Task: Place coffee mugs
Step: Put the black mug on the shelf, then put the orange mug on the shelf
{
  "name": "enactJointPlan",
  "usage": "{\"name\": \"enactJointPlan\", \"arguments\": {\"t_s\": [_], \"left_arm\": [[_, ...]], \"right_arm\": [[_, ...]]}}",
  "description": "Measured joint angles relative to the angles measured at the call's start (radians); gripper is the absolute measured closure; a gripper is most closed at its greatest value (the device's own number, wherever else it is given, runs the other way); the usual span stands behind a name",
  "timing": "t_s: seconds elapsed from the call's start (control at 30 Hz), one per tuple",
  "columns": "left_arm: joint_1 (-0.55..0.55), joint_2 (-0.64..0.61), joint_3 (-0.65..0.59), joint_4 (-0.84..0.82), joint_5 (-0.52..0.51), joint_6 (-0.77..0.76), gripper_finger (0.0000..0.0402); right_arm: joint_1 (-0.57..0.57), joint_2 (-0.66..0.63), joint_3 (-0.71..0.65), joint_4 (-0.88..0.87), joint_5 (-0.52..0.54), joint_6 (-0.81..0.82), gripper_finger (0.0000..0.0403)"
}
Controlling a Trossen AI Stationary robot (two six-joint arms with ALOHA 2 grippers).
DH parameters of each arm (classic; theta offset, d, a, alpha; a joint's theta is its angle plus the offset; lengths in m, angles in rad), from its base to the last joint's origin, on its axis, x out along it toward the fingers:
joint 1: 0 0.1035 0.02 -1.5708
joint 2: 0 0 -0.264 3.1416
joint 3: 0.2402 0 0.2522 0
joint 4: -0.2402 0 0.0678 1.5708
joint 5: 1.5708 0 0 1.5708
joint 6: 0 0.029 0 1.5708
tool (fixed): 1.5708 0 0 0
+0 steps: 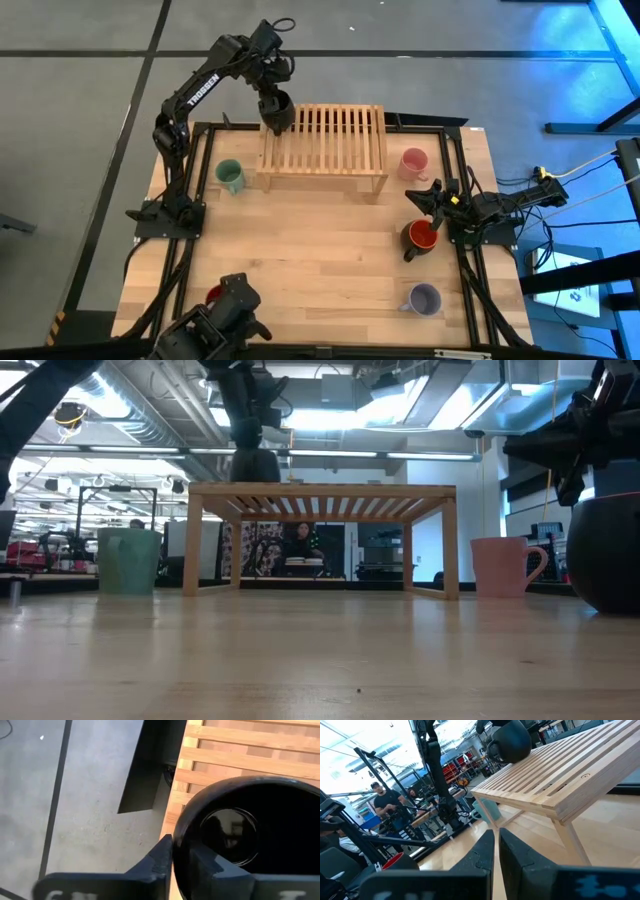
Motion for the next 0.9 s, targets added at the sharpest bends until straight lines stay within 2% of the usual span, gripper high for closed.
{"name": "enactJointPlan", "arguments": {"t_s": [0.33, 0.43, 0.57, 0.7, 0.9], "left_arm": [[-0.005, 0.000, 0.032, -0.012, -0.001, -0.032, 0.0281], [-0.020, 0.000, 0.086, -0.025, -0.006, -0.055, 0.0277], [-0.053, -0.002, 0.166, -0.056, -0.069, -0.092, 0.0276], [-0.102, -0.065, 0.149, -0.027, -0.113, -0.111, 0.0276], [-0.211, -0.151, 0.158, -0.039, -0.038, -0.285, 0.0276]], "right_arm": [[0.000, 0.000, 0.000, 0.000, 0.000, 0.000, 0.0388], [0.000, 0.000, 0.000, 0.000, 0.000, 0.000, 0.0388], [0.000, 0.000, 0.000, 0.000, 0.000, 0.000, 0.0388], [0.000, 0.000, 0.000, 0.000, 0.000, -0.010, 0.0388], [0.000, 0.000, 0.000, 0.000, 0.001, -0.011, 0.0388]]}}
